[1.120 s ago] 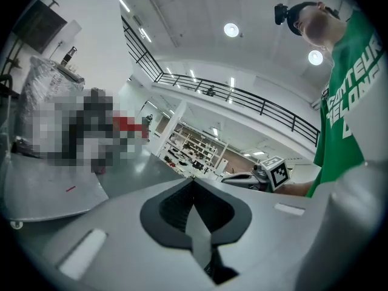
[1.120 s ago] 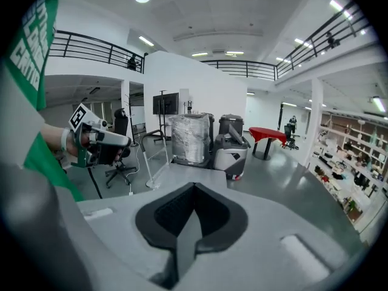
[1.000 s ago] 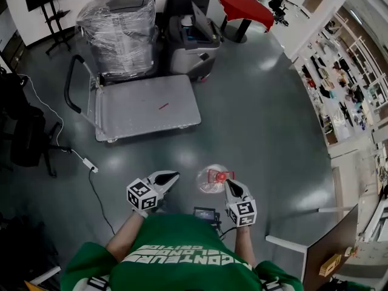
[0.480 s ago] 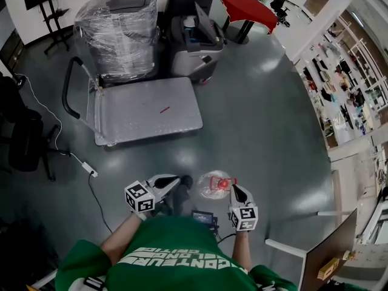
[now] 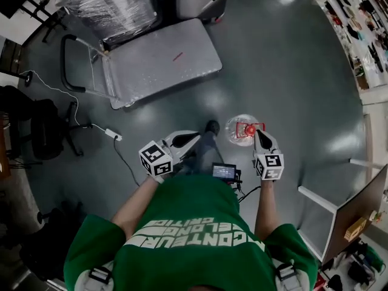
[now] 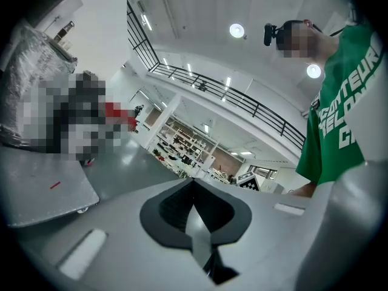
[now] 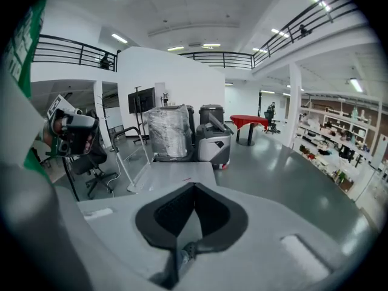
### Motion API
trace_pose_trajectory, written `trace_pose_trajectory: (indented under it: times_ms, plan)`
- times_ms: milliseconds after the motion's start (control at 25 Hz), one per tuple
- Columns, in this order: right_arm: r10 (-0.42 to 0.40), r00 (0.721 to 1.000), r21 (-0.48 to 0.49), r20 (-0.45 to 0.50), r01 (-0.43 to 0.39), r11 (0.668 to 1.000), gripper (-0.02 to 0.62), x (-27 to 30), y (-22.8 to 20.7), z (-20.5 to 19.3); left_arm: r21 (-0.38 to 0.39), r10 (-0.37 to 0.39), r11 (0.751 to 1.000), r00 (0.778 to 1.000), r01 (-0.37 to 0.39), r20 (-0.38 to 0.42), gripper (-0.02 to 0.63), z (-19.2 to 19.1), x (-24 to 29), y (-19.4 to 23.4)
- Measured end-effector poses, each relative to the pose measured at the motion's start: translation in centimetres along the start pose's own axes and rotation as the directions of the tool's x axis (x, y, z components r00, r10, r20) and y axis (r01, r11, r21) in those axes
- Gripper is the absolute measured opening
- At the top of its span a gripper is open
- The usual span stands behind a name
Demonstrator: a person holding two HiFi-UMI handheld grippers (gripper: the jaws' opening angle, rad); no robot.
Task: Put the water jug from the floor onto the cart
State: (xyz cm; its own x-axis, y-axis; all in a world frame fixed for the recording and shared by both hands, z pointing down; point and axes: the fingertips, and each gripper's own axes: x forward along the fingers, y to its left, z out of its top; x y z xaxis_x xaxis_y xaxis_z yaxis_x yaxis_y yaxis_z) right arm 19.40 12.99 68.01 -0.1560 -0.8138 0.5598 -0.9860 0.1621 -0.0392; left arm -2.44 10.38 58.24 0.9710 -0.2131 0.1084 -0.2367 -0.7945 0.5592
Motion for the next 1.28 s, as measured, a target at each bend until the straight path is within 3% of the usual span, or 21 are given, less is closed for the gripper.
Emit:
trace_pose_trajectory:
  times_ms: [160, 520, 760, 1280]
  plan:
    - [-0.033, 0.999, 0.047, -0.037, 0.035, 0.998, -0.005, 2.1, -2.8, -3.2, -0.011, -0.018, 1.0, 0.999, 0.017, -0.04, 0.009, -1.0, 2.7, 0.4]
    - [-0.09, 0.977, 0.164, -0.194, 0.123, 0.979, 0.085, 8.2, -8.8, -14.0, -0.025, -0.077, 0.997, 0.979, 0.073, -0.189, 0.009, -4.1, 7.6, 0.9]
    - [-0.065, 0.941, 0.23, -0.333, 0.148, 0.962, 0.131, 13.3, -10.2, -22.6, -0.043, -0.109, 0.994, 0.958, 0.101, -0.266, 0.009, -6.0, 10.9, 2.3]
    - [-0.057, 0.842, 0.273, -0.537, 0.238, 0.932, 0.244, 18.2, -11.9, -34.2, -0.072, -0.156, 0.988, 0.911, 0.139, -0.383, 0.009, -8.5, 15.1, 3.6]
